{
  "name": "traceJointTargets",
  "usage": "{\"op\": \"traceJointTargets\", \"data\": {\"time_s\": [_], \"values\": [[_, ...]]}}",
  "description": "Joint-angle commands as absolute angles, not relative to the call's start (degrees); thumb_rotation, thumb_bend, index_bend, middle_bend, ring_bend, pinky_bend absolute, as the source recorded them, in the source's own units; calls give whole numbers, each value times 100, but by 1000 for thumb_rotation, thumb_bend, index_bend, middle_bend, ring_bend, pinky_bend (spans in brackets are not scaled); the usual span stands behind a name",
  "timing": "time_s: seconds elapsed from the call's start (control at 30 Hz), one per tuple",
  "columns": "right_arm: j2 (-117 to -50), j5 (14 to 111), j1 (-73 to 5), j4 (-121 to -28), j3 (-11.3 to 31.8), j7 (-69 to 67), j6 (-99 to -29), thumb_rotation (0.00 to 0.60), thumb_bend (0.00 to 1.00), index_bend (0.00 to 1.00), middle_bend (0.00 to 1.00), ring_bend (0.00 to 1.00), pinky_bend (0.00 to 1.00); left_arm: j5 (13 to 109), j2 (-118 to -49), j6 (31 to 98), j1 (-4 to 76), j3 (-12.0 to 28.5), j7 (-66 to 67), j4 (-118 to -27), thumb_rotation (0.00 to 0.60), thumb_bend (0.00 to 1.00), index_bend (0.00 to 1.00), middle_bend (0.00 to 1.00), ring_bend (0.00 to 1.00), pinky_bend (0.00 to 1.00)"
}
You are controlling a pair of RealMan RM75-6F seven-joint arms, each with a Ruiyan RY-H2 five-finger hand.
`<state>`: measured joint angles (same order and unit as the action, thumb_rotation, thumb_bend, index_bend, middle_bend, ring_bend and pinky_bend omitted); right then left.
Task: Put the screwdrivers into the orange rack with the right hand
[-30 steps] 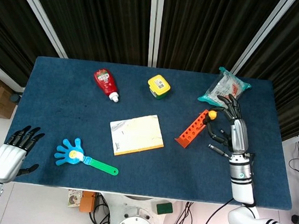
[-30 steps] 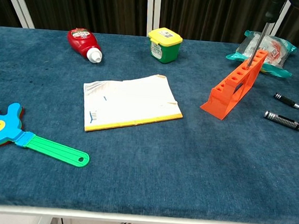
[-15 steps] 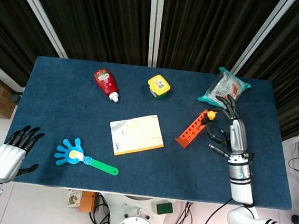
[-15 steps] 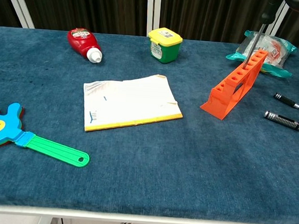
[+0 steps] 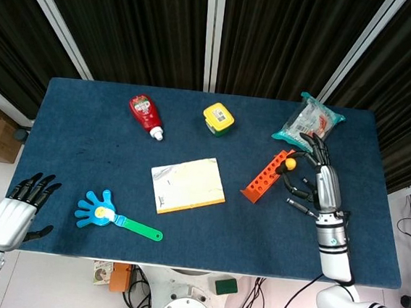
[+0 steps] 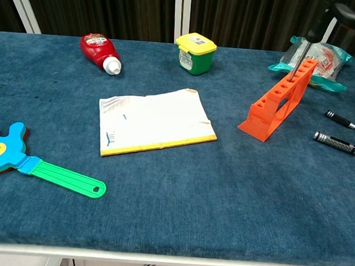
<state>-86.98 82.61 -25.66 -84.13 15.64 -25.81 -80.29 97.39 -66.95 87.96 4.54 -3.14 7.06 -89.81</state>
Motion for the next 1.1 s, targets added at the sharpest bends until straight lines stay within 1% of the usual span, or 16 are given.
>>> {"op": "traceJointTargets", "data": {"time_s": [0.03,0.07,0.13,0.4,0.7,0.8,0.9,0.93,0.97,1.03,1.1], "values": [[-8644,8231,-2554,-8444,1521,-2527,-7963,600,167,155,26,0,0,9731,-6693,8792,455,-312,707,-8987,600,56,155,84,28,183],[-8632,8224,-2552,-8447,1511,-2499,-7944,600,138,77,12,0,0,9730,-6692,8793,455,-311,707,-8987,600,57,156,84,28,183],[-8610,8190,-2545,-8470,1505,-2469,-7909,600,110,4,0,0,0,9733,-6692,8796,453,-312,705,-8987,600,56,156,84,28,183],[-8559,8213,-2502,-8548,1512,-2559,-7960,600,102,0,0,0,0,9730,-6693,8784,457,-315,713,-8987,600,56,156,84,28,182],[-8392,8290,-2352,-8564,1510,-2582,-8187,600,118,0,0,0,0,9729,-6696,8773,460,-317,728,-8989,600,57,156,84,27,182],[-8295,8145,-2300,-8438,1538,-2580,-8124,600,145,0,0,0,0,9736,-6698,8762,464,-324,742,-8996,600,56,156,84,28,182],[-8128,7836,-2290,-8210,1548,-2627,-7763,600,202,0,0,0,0,9761,-6701,8772,460,-338,755,-8998,600,56,156,84,28,182],[-8059,7728,-2280,-8171,1556,-2617,-7650,600,234,1,0,0,0,9766,-6700,8776,457,-340,757,-9001,600,56,156,84,28,182],[-7990,7624,-2267,-8128,1556,-2552,-7550,600,269,19,0,0,0,9768,-6698,8782,455,-341,755,-9004,600,56,156,84,28,182],[-7854,7293,-2230,-8030,1550,-2159,-7313,600,329,91,0,0,0,9766,-6698,8797,451,-333,752,-9006,600,56,156,84,27,182],[-7706,6840,-2231,-8000,1519,-1635,-6920,600,380,193,0,0,0,9773,-6700,8800,452,-335,749,-9004,600,56,156,84,28,182]]}}
